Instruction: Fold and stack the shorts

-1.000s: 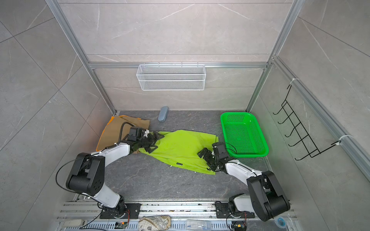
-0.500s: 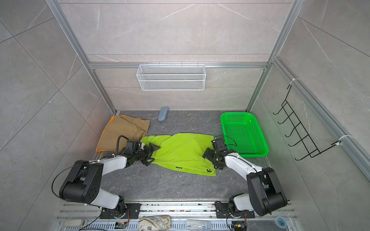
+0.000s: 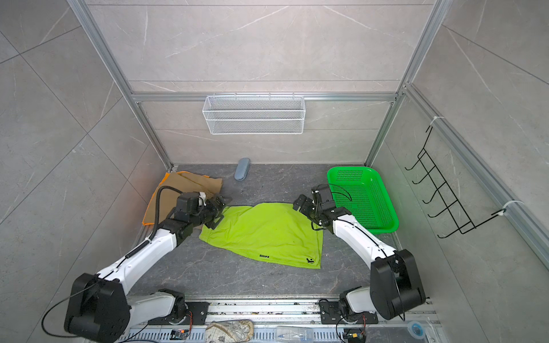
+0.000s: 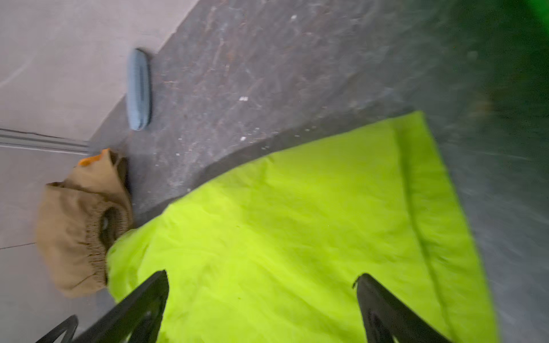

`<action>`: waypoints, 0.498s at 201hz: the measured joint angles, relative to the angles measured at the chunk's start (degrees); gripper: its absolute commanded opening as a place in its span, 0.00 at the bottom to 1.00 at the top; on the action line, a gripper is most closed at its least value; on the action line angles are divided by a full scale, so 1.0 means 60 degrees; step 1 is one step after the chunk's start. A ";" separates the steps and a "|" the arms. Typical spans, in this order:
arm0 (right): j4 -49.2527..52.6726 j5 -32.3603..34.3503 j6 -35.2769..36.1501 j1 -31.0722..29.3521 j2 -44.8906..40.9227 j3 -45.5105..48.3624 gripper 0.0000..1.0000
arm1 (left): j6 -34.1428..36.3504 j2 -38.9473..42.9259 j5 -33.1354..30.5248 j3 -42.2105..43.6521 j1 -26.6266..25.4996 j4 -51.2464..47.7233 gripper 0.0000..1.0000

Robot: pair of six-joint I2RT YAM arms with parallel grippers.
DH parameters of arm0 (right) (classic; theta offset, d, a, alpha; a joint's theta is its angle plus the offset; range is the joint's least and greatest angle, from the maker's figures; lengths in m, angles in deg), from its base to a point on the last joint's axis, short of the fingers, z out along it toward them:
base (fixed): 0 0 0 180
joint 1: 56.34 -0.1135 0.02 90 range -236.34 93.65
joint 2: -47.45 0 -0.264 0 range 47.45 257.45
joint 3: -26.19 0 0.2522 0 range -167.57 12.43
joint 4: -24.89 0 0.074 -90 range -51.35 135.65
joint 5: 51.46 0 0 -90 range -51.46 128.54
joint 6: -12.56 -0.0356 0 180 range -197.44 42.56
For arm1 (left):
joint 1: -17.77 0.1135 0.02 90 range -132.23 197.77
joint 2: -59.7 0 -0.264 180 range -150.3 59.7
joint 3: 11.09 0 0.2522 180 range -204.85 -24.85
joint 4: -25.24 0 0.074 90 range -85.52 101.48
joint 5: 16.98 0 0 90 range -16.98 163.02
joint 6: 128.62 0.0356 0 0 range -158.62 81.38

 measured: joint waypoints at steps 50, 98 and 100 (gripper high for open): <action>-0.2918 -0.0878 -0.0954 -0.0834 0.2601 -0.0007 1.00 | 0.0219 -0.3373 0.0361 -0.0911 0.0069 0.0521 1.00; -0.3231 -0.0714 -0.0645 -0.0648 0.3541 -0.0135 0.99 | 0.0131 -0.4320 0.1195 -0.0696 0.1024 0.1104 0.99; -0.3231 -0.0710 -0.0619 -0.0619 0.3574 -0.0142 1.00 | 0.0131 -0.4320 0.1231 -0.0659 0.1075 0.1155 0.99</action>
